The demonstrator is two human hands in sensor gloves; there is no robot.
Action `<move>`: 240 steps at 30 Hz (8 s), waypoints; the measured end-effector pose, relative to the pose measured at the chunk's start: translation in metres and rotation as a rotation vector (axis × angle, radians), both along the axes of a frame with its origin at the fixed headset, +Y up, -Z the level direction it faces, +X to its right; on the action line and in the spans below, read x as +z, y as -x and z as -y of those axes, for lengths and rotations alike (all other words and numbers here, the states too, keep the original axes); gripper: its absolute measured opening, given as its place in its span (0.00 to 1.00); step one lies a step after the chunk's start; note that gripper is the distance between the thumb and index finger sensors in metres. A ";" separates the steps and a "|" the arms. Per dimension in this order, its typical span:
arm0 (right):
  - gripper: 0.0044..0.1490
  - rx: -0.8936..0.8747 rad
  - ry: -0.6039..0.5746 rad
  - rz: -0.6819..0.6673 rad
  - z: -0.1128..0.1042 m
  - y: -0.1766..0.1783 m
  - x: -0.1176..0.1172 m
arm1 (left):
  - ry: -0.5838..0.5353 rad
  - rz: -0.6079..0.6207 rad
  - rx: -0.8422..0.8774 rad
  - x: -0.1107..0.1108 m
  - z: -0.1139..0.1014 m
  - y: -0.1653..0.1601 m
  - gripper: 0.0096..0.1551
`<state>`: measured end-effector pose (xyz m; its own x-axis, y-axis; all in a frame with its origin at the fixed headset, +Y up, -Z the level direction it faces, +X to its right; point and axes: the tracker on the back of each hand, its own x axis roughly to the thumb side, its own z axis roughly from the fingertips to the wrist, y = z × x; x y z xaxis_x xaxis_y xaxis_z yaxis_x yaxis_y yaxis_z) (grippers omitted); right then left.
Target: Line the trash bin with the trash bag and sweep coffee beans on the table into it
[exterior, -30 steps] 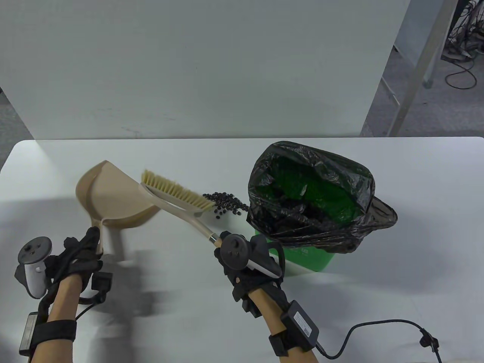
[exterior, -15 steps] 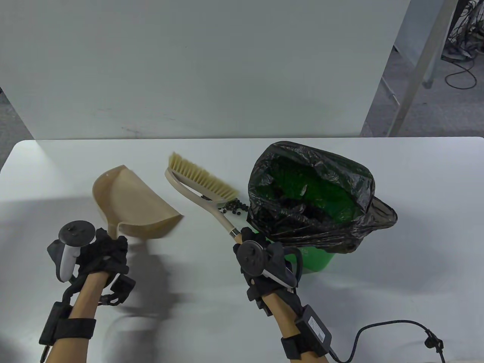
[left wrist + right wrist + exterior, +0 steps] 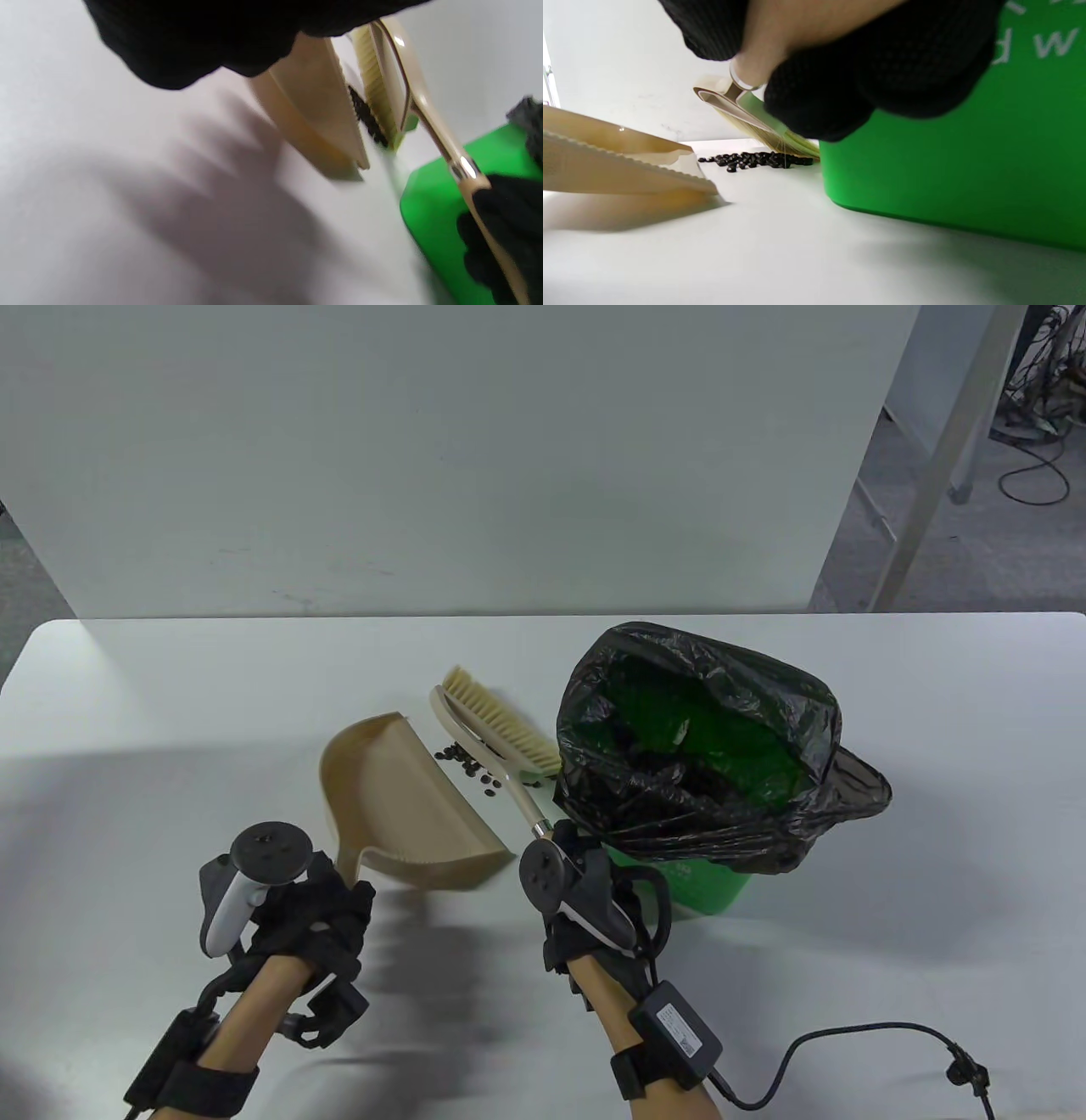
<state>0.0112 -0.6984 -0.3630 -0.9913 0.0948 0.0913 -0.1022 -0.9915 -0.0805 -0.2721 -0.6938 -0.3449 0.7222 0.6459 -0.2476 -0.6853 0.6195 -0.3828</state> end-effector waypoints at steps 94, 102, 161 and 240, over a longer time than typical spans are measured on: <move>0.35 -0.452 0.071 0.026 -0.020 -0.048 0.017 | -1.082 0.184 -0.699 -0.003 -0.185 -0.166 0.46; 0.35 -0.450 0.069 0.028 -0.020 -0.048 0.018 | -1.157 0.174 -0.733 0.007 -0.182 -0.160 0.46; 0.35 -0.248 0.171 -0.024 -0.025 -0.009 0.039 | -0.184 -0.100 -0.218 -0.021 0.009 0.054 0.47; 0.36 -0.269 0.197 -0.139 0.011 0.021 0.008 | -0.073 0.128 -0.297 -0.028 0.027 -0.002 0.50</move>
